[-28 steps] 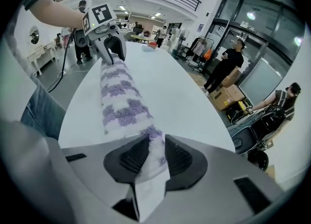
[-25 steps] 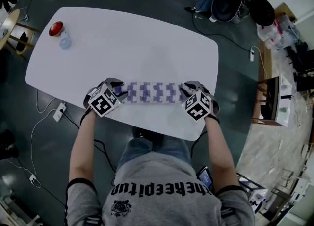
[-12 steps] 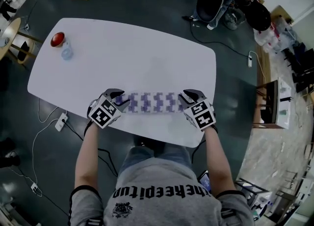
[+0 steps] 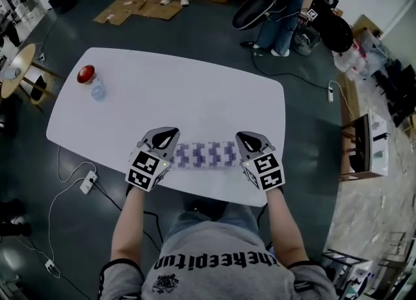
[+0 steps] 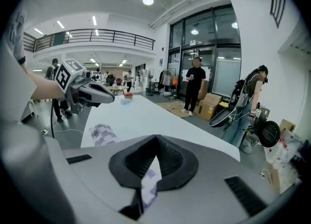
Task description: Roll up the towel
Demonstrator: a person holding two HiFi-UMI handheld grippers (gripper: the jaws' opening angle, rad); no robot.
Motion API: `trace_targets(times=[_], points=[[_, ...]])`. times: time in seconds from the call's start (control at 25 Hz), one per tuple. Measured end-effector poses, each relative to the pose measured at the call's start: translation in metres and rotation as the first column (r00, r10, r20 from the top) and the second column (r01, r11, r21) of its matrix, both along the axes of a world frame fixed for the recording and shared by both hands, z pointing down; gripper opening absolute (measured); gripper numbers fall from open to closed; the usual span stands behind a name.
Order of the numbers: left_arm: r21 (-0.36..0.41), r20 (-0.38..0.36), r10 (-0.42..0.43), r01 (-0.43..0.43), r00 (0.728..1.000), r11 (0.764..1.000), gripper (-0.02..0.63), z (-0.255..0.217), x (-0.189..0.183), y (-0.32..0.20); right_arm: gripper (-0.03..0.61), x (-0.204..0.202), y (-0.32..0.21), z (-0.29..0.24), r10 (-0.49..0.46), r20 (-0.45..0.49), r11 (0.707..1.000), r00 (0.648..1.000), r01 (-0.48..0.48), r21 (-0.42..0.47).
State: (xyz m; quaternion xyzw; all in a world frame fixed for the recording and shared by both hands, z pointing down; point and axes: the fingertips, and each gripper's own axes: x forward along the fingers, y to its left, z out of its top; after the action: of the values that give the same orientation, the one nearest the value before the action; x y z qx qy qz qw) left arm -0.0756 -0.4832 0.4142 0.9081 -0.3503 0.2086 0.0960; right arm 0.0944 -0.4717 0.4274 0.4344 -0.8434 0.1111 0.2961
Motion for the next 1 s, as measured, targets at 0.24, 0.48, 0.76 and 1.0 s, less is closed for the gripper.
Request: trace_targets(times=[0.24, 0.48, 0.76, 1.0], points=[[0.097, -0.137, -0.034, 0.048, 0.99, 0.994, 0.005, -0.073, 0.01, 0.004, 0.002, -0.005, -0.002, -0.065, 0.061, 0.075, 0.991, 0.995, -0.069, 0.118], [0.185, -0.195, -0.041, 0.078, 0.98, 0.98, 0.005, -0.127, 0.003, 0.023, 0.002, -0.016, 0.015, -0.124, 0.095, 0.106, 0.963, 0.99, -0.119, 0.241], [0.251, -0.296, -0.072, 0.15, 0.953, 0.956, 0.005, -0.175, -0.026, 0.048, 0.003, -0.038, 0.044, -0.175, 0.12, 0.149, 0.918, 0.982, -0.167, 0.36], [0.326, -0.348, -0.077, 0.198, 0.934, 0.924, 0.005, -0.222, -0.013, 0.072, 0.003, -0.018, 0.07, -0.223, 0.126, 0.192, 0.872, 0.973, -0.201, 0.445]])
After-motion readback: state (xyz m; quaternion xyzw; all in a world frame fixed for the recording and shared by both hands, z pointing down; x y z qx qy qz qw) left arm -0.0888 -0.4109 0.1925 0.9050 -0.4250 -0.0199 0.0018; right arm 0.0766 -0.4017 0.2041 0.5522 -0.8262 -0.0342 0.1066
